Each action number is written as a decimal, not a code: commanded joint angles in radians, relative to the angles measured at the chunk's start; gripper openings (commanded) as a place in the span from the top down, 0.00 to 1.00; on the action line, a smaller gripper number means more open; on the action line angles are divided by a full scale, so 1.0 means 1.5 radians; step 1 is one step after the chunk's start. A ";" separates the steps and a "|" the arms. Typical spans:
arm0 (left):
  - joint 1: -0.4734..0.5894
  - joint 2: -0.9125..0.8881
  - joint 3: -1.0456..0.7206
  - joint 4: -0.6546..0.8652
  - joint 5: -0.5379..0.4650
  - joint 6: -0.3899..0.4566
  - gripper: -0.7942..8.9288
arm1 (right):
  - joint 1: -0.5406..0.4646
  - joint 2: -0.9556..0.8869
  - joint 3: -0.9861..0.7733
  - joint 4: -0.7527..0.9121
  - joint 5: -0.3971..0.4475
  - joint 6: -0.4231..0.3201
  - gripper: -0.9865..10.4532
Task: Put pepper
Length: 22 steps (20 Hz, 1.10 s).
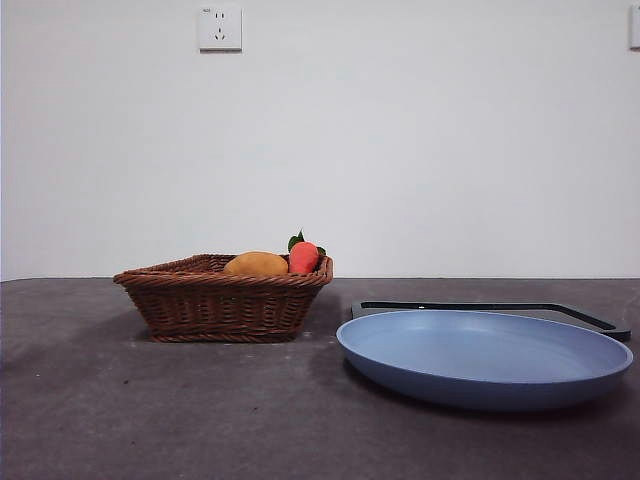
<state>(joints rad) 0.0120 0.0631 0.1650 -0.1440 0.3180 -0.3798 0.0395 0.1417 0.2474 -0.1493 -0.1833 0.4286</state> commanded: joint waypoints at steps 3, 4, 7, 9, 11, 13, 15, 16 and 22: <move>0.002 0.085 0.085 -0.032 0.050 0.018 0.91 | 0.002 0.082 0.106 -0.053 -0.007 -0.065 0.91; 0.002 0.113 0.111 -0.044 0.064 0.032 0.91 | 0.002 0.106 0.133 -0.076 -0.020 -0.084 0.91; 0.002 0.184 0.182 -0.093 0.108 0.081 0.91 | 0.003 0.163 0.199 -0.143 -0.054 -0.132 0.91; 0.002 0.227 0.227 -0.133 0.143 0.113 0.91 | 0.005 0.196 0.239 -0.191 -0.077 -0.165 0.91; 0.002 0.271 0.274 -0.178 0.185 0.160 0.91 | 0.008 0.236 0.288 -0.258 -0.107 -0.202 0.91; 0.002 0.310 0.314 -0.225 0.223 0.201 0.91 | 0.011 0.270 0.336 -0.327 -0.125 -0.245 0.91; 0.002 0.340 0.348 -0.270 0.244 0.229 0.91 | 0.013 0.302 0.384 -0.389 -0.141 -0.292 0.91; 0.001 0.357 0.369 -0.301 0.247 0.249 0.91 | 0.015 0.317 0.406 -0.429 -0.141 -0.316 0.91; 0.000 0.408 0.451 -0.442 0.245 0.328 0.91 | 0.020 0.395 0.506 -0.593 -0.140 -0.392 0.91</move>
<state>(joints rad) 0.0120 0.6724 0.8288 -0.8097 0.6830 0.0711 0.0662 0.7311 0.9905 -1.0424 -0.3923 -0.1268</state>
